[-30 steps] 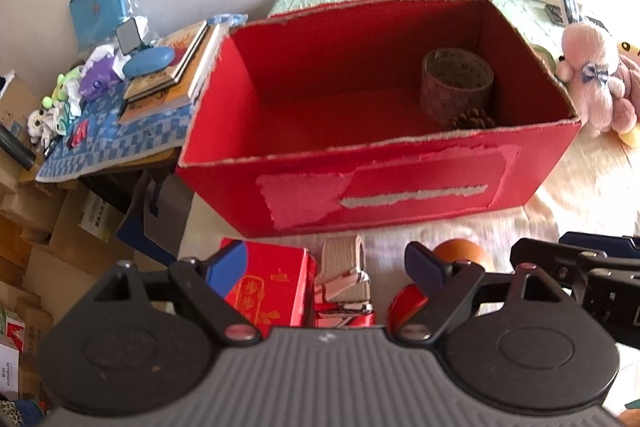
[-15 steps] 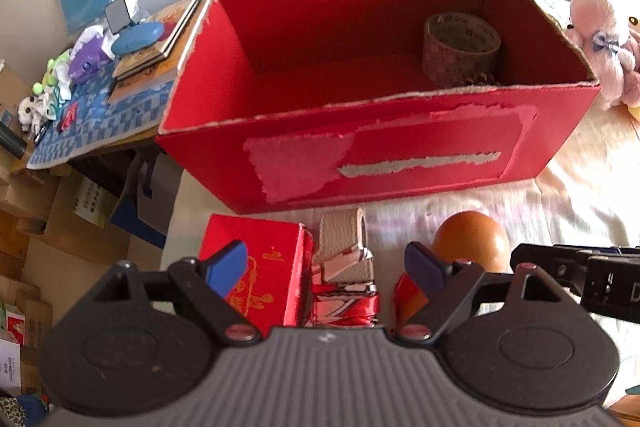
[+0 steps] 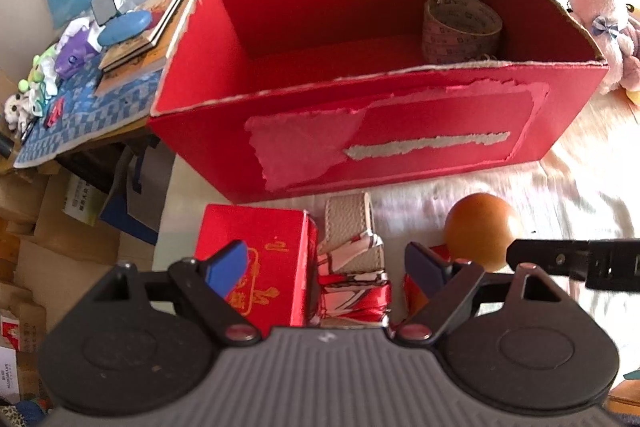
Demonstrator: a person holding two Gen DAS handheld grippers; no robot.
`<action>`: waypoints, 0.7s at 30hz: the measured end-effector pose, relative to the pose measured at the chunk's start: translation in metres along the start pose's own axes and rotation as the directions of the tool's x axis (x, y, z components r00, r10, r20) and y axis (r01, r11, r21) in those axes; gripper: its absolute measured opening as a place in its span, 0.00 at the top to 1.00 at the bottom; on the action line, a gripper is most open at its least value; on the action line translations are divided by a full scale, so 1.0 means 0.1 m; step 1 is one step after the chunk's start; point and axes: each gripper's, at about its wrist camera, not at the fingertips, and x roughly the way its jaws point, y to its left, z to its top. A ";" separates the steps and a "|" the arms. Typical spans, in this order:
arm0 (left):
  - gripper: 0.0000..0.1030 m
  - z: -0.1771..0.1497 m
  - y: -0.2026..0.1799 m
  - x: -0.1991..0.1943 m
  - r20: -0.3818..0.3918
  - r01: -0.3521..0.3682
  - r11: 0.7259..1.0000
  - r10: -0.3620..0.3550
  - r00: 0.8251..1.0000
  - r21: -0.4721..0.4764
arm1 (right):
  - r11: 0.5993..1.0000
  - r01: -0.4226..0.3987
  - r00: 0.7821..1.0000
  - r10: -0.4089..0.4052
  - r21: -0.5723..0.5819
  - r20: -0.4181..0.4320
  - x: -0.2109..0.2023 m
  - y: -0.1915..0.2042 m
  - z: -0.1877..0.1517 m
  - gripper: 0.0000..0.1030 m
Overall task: Organize objects
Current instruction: 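Grasp the orange wooden gourd-shaped toy by its neck with the right gripper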
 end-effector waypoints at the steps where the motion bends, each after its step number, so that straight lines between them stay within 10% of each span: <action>1: 0.17 -0.02 0.02 0.00 0.000 0.008 1.000 -0.008 1.000 0.000 | 1.000 -0.008 1.000 0.008 0.002 -0.007 0.01 -0.01 0.00 0.63; 12: 0.36 -0.23 0.03 -0.19 0.062 0.298 0.952 -0.302 0.951 0.067 | 0.998 -0.049 0.997 0.052 0.038 -0.064 0.23 -0.06 0.03 0.63; 21: 0.49 -0.31 -0.36 -0.02 0.002 0.362 0.918 -0.367 0.930 0.159 | 0.999 -0.034 0.999 0.035 0.034 -0.018 0.20 -0.16 0.09 0.61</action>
